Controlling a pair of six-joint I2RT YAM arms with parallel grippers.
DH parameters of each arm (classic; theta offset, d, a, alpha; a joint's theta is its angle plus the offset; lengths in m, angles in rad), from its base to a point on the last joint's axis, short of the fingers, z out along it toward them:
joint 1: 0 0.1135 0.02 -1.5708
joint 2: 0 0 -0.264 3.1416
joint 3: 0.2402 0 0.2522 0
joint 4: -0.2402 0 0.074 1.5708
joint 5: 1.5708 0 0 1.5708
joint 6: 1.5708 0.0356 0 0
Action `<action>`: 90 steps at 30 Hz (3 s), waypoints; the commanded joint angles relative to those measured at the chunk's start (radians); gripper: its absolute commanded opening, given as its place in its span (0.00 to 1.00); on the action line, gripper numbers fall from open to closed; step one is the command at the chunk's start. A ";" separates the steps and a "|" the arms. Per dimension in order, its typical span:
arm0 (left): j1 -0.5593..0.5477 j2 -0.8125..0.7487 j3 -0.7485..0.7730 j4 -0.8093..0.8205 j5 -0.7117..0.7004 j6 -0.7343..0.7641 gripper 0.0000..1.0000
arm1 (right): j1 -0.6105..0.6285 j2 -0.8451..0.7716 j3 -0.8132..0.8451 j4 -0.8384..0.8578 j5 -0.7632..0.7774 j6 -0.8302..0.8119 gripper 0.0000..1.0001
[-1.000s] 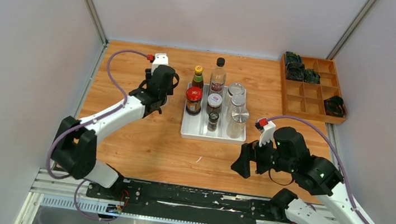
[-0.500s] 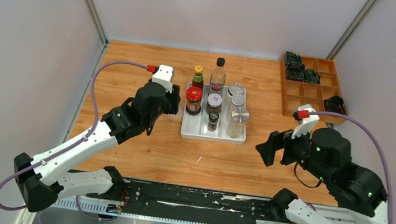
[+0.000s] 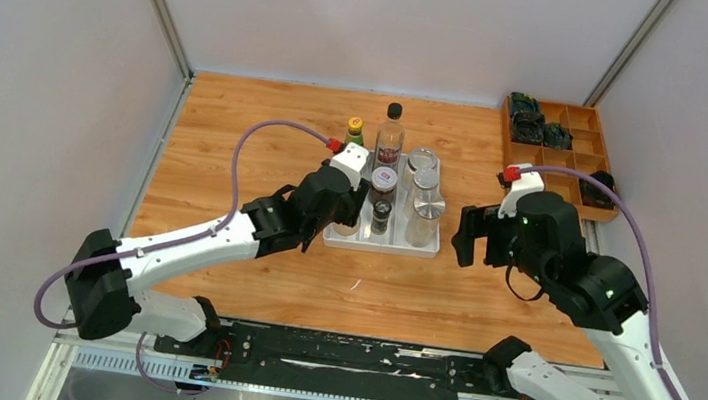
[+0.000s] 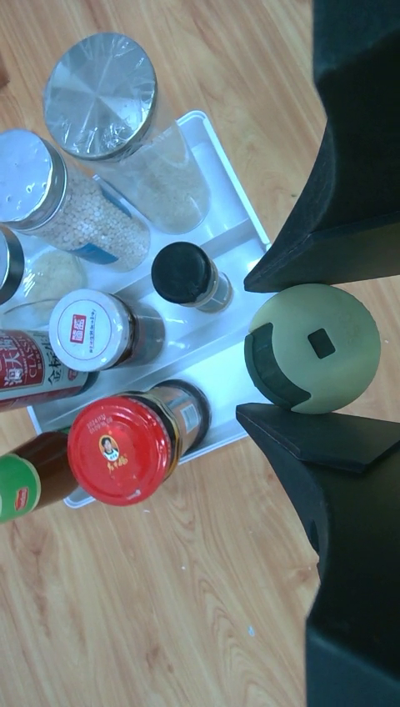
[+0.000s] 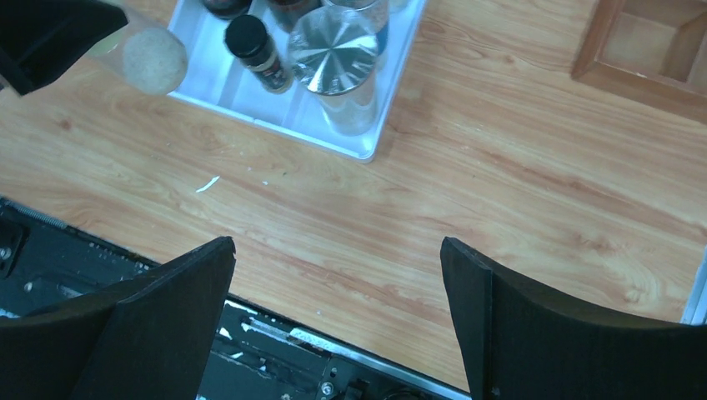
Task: Organize the condiment bottles
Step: Place the bottle in the storage box, then reset both arms
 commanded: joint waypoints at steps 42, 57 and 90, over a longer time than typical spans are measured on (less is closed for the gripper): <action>0.096 0.283 -0.180 0.434 -0.002 0.004 0.44 | -0.153 -0.036 -0.254 0.163 -0.293 0.012 1.00; 0.094 0.287 -0.186 0.378 -0.014 -0.045 0.53 | -0.154 -0.094 -0.316 0.172 -0.310 0.032 1.00; -0.027 -0.363 -0.196 -0.160 -0.055 -0.149 1.00 | -0.519 0.292 0.196 0.268 -0.656 -0.022 0.99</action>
